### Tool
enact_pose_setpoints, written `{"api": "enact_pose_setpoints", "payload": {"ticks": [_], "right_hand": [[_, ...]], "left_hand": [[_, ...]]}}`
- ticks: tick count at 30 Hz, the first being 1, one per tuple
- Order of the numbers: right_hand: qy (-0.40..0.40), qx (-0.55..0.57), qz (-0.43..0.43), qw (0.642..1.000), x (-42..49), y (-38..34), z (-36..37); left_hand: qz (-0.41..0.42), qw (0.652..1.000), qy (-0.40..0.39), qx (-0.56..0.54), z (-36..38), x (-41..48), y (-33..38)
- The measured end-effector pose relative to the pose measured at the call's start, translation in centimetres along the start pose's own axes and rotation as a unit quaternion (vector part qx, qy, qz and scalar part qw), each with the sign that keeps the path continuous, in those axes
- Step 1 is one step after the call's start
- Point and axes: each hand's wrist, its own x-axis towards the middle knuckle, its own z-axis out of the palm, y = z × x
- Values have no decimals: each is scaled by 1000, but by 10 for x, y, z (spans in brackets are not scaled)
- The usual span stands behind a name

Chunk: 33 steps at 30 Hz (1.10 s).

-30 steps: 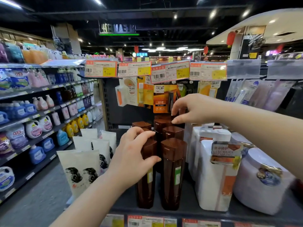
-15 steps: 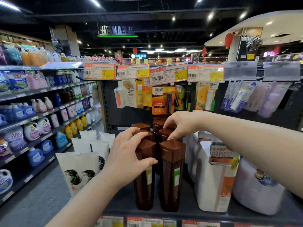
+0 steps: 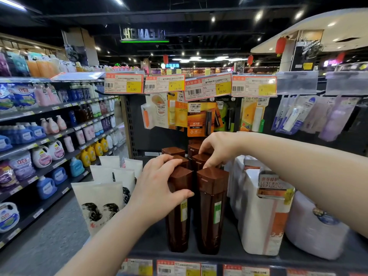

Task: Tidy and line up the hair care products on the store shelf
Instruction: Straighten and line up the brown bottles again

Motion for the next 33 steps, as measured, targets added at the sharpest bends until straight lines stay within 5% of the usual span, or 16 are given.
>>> {"api": "enact_pose_setpoints", "payload": {"ticks": [13,22,33], "right_hand": [[-30,7,6,1000,-2,2,-4],[140,14,-23,990,7,5,-18],[108,-3,6,994,46,9,-5]], "left_hand": [[7,1000,-6,-6,0,1,-2],[13,1000,-2,-9,-4,3,0],[9,1000,-24,-10,-7,3,-1]]}}
